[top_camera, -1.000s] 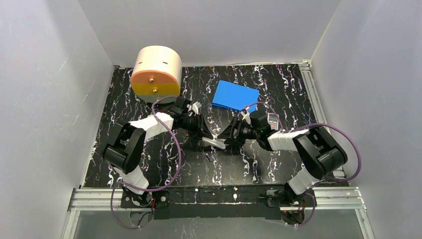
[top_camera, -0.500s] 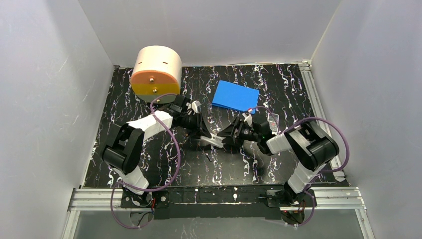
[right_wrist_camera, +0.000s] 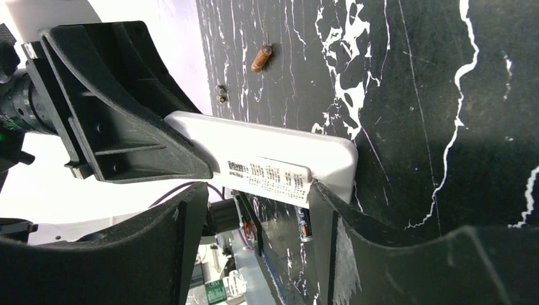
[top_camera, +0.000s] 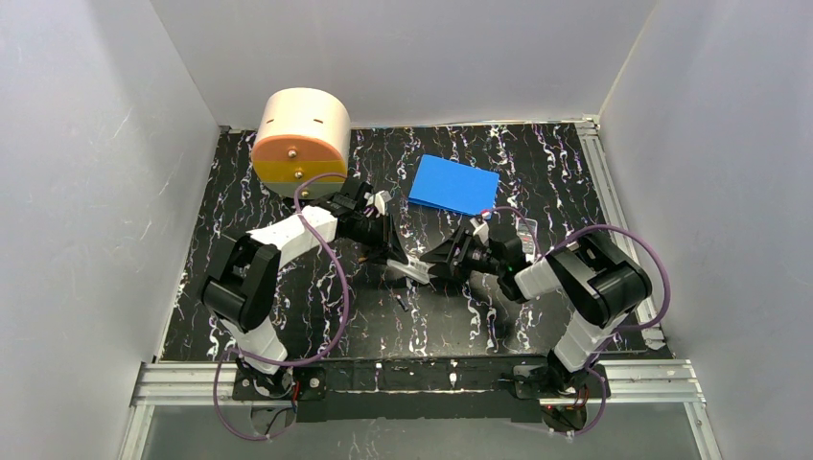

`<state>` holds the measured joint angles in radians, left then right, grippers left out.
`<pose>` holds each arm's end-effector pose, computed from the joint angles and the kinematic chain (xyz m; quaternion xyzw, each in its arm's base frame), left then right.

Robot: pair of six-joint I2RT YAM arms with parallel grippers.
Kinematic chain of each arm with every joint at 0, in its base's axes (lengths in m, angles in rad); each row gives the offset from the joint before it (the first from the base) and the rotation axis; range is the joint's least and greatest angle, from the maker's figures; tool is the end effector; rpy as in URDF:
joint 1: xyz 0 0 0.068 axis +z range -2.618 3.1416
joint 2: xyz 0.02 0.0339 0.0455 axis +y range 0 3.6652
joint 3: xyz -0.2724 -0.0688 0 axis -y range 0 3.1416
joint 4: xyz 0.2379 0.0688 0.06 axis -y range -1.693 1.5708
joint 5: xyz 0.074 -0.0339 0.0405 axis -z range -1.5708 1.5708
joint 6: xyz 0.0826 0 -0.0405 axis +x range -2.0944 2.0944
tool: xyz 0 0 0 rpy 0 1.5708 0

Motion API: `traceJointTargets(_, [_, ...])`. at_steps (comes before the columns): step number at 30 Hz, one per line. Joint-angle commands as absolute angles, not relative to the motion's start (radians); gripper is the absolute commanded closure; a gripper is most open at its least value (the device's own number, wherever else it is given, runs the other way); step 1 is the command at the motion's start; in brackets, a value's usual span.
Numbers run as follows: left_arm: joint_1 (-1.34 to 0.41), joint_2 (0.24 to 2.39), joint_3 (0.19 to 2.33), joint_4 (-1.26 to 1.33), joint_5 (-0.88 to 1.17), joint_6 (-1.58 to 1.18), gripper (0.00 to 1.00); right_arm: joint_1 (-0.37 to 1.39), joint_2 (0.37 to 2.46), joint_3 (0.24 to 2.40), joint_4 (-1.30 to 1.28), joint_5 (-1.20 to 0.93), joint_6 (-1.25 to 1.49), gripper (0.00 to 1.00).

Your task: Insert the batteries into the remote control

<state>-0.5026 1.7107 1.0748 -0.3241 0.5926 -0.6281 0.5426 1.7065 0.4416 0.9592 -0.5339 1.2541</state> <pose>0.2992 -0.2171 0.1735 0.0304 0.9159 -0.3892 0.0936 0.2558 0.2033 0.1309 0.1248 0.7836 0.5786 0.1888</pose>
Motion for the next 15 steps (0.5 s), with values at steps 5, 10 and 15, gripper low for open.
traceJointTargets(5, [-0.571, 1.795, 1.047, -0.448, 0.549, -0.601, 1.0, 0.556, 1.711, 0.507, 1.55, -0.61, 1.425, 0.34])
traceJointTargets(10, [-0.565, 1.77, 1.051, -0.447, 0.519, -0.621, 1.0, 0.543, 1.658, 0.487, 1.373, -0.599, 1.354, 0.34])
traceJointTargets(15, [-0.562, 1.753, 1.092, -0.487, 0.473, -0.626, 1.0, 0.49, 1.56, 0.45, 1.229, -0.577, 1.295, 0.34])
